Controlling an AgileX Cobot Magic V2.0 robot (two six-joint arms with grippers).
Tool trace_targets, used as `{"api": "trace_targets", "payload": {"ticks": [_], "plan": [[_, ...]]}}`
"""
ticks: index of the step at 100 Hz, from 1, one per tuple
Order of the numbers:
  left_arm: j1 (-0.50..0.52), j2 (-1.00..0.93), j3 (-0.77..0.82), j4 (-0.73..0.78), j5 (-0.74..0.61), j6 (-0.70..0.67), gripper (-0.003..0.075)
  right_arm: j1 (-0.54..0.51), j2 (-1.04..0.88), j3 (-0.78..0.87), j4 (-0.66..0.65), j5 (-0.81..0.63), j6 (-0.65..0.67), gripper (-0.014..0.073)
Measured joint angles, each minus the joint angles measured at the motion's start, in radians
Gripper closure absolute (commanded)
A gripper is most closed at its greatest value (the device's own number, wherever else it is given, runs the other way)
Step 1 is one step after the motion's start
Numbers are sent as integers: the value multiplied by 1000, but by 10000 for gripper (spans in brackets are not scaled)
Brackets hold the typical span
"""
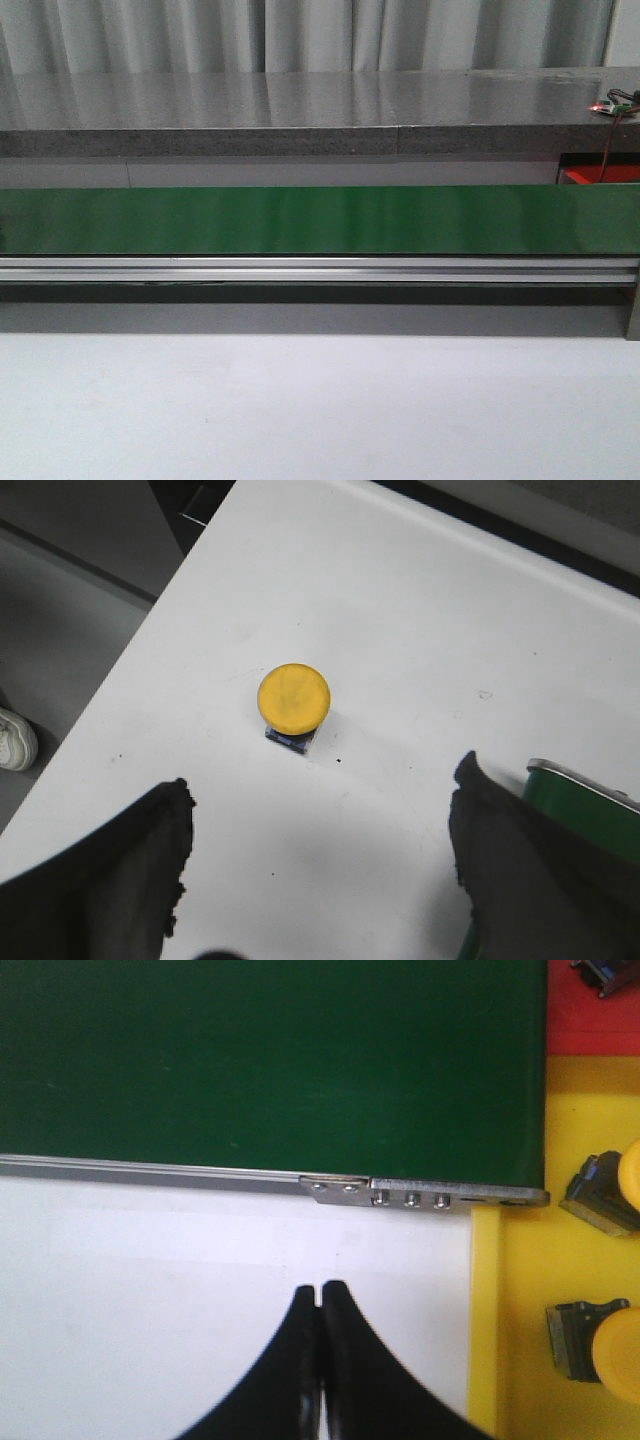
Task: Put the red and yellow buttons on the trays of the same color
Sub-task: 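Set the red button on the belt and open the left gripper, then grasp a yellow push-button from the table with the left gripper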
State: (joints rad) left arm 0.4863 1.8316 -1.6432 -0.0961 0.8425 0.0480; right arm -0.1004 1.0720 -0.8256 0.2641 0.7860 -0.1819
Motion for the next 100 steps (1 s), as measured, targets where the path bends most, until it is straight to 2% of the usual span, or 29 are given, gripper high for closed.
{"api": "trace_targets", "payload": {"ticks": [62, 100], "plan": [[2, 267, -120, -1, -123, -6, 195, 0, 0, 0, 0, 0, 0, 666], [2, 349, -123, -1, -195, -6, 198, 0, 0, 0, 0, 0, 0, 666]]}}
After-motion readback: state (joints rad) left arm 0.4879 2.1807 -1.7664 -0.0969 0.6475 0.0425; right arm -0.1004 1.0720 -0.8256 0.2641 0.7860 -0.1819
